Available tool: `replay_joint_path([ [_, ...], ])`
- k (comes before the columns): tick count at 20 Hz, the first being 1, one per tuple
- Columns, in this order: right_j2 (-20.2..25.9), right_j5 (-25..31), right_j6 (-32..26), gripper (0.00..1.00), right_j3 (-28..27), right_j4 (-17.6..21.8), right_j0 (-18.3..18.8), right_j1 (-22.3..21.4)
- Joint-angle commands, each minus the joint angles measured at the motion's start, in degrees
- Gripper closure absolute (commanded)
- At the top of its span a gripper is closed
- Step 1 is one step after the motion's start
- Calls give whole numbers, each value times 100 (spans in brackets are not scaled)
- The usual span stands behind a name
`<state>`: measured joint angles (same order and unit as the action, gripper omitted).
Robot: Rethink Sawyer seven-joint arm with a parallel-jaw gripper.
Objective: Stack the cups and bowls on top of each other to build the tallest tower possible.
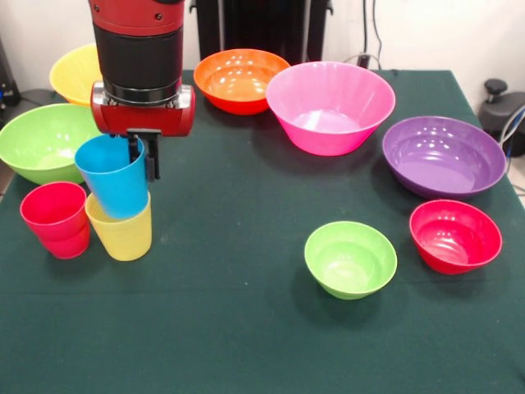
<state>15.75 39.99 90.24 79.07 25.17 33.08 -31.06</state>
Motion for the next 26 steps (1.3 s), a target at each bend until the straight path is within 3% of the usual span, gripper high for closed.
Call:
replay_joint_path([
  [1, 353, -105, -667, 100, 194, 405, -65, 319],
  [26, 229, -417, -706, 100, 244, 662, -16, 363],
])
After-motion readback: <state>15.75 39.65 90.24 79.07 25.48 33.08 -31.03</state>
